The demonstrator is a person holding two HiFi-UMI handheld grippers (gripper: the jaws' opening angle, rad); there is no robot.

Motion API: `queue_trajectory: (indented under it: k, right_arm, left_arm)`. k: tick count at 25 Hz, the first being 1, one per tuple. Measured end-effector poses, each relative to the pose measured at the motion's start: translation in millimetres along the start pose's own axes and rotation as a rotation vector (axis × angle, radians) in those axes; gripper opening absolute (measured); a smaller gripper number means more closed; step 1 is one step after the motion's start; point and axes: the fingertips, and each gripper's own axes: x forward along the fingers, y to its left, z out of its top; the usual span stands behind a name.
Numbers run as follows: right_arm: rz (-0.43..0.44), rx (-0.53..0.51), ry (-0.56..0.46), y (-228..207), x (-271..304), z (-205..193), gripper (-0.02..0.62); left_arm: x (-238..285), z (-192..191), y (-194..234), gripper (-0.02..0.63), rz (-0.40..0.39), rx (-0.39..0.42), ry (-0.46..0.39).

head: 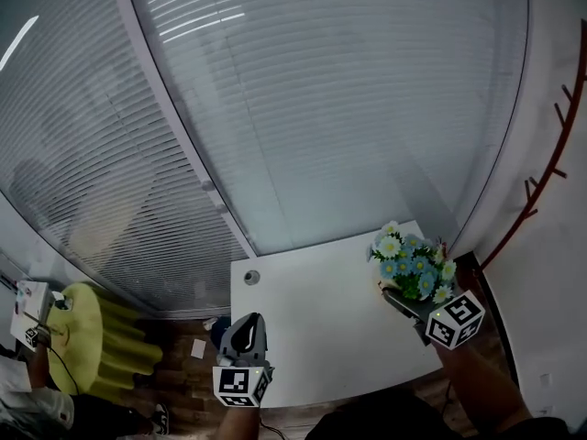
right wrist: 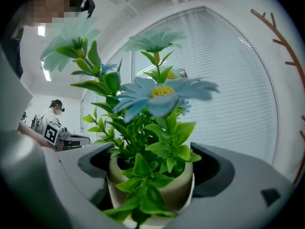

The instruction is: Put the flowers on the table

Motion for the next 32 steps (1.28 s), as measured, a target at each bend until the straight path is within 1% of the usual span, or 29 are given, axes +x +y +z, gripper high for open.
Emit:
queue_trajectory:
  k: [5,11,16,20,26,32]
  right_arm:
    - [0.039,-0.014,-0.003,-17.5,14.4,1.0,0.486]
    - [0.065,-0.011,-0.012,-37.4,23.3,-6.0,0.486]
    - [0.076,-0.018,-0.009,-53.8,23.2,-16.4,0.486]
    - [0.079,-0.002,-0.015,-63.6,29.1,-19.7,0.485]
    - [0.07,-0.004,0.003,-60.1,35.8,-23.5,0.486]
    - [0.037,-0.013,0.014,-47.0,46.7,-22.1,0.486]
  left_arm:
    - [10.3,4.6,-8.7,0.021,0.019,0.012,-0.003]
    - [25.6,-1.1,-18.0,0.021,0.061,0.018,0.038]
    - [43.1,-4.3,-36.1,0.021,0.066,0.026,0.077]
    - [52.1,0.3,-40.6,0.021,0.077,0.035,0.082]
    - [62.8,8.9,-39.3,0.02,0.049,0.055,0.056]
    - [66.7,-4.6,-21.8,0.021,0.013,0.038,0.051]
